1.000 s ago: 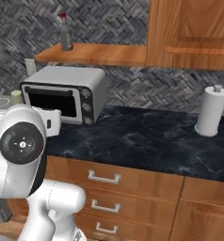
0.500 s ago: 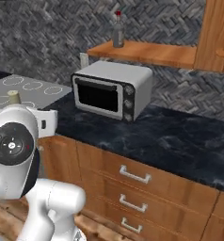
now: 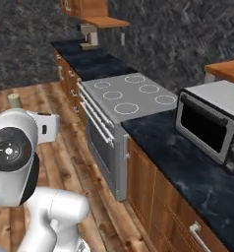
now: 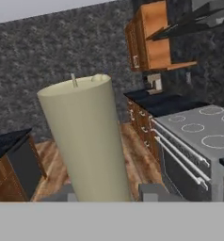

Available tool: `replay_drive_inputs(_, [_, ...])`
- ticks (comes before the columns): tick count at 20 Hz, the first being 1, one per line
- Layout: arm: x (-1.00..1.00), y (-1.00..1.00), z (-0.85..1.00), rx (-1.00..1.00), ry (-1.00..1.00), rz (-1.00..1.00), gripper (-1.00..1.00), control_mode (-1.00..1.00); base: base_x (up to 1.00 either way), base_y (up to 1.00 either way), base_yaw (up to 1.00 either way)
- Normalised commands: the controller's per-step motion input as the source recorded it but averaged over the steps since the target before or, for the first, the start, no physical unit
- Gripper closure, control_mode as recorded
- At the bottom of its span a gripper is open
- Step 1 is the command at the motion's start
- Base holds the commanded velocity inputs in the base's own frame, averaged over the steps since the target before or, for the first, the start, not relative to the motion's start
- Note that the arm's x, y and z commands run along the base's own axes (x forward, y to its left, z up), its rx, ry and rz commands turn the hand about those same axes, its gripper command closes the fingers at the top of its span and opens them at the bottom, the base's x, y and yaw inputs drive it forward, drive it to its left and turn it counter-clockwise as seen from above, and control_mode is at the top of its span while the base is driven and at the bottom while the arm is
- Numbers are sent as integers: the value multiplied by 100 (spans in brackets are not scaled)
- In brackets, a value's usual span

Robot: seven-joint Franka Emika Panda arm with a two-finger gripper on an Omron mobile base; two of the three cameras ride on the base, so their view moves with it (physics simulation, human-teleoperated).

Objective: Get the candle and the liquor from the cabinet and move them to the dining counter.

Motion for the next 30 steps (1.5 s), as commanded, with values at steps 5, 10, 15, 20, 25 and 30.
replay_drive_inputs(5, [0,0,0,0,0,0,100,100,-4,0,100])
replay_drive_inputs(10, [0,0,0,0,0,0,100,100,-1,0,100])
replay_drive_inputs(15, [0,0,0,0,0,0,100,100,0,0,100])
replay_drive_inputs(20, [0,0,0,0,0,0,100,100,1,0,97])
replay_drive_inputs(25, [0,0,0,0,0,0,100,100,16,0,81])
replay_drive_inputs(30, [0,0,0,0,0,0,100,100,21,2,56])
